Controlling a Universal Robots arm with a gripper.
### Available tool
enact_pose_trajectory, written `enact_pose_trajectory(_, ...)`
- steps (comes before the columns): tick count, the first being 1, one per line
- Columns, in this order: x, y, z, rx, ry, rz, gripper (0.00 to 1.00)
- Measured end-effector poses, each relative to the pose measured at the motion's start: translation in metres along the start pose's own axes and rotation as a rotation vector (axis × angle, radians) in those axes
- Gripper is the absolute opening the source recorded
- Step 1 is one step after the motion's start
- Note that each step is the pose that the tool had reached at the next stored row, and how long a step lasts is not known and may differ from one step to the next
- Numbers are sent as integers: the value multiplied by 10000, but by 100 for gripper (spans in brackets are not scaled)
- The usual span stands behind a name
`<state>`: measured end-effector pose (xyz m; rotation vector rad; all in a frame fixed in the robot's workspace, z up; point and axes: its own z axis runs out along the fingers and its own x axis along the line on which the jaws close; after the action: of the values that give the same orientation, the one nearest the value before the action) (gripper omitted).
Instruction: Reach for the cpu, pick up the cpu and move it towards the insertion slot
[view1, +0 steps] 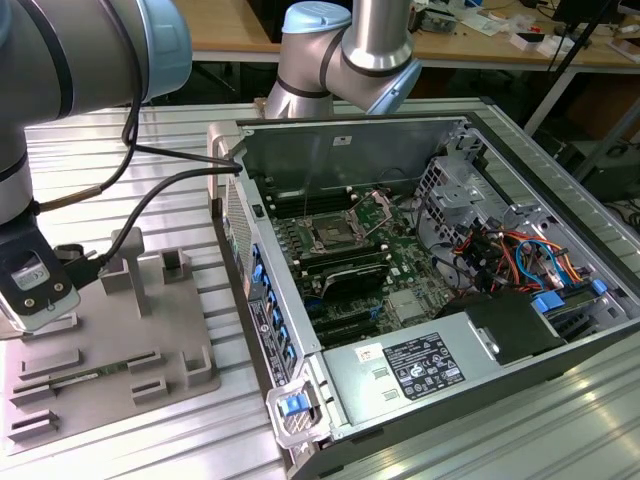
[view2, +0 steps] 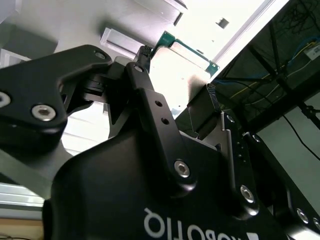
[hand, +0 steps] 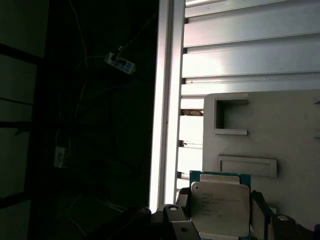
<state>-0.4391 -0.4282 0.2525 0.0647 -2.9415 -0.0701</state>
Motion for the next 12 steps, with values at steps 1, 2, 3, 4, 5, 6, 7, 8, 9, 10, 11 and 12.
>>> enact_pose_trajectory(1,0,0,0,0,7,0,55)
enact_pose_trajectory(2,0,0,0,0,9,0,55)
enact_pose_trajectory(3,0,0,0,-1,10,0,55)
enact_pose_trajectory(4,-1,0,0,0,10,0,55)
enact_pose_trajectory(5,-1,0,0,1,9,0,55)
enact_pose_trajectory(6,-1,0,0,1,9,0,55)
enact_pose_trajectory(7,-1,0,-1,1,8,0,55)
enact_pose_trajectory(8,-1,0,-4,1,8,0,55)
enact_pose_trajectory(9,0,1,-7,0,8,0,55)
enact_pose_trajectory(10,1,1,-10,1,9,0,55)
enact_pose_trajectory(11,3,1,-19,3,12,1,55)
enact_pose_trajectory(12,5,1,-26,3,12,1,55)
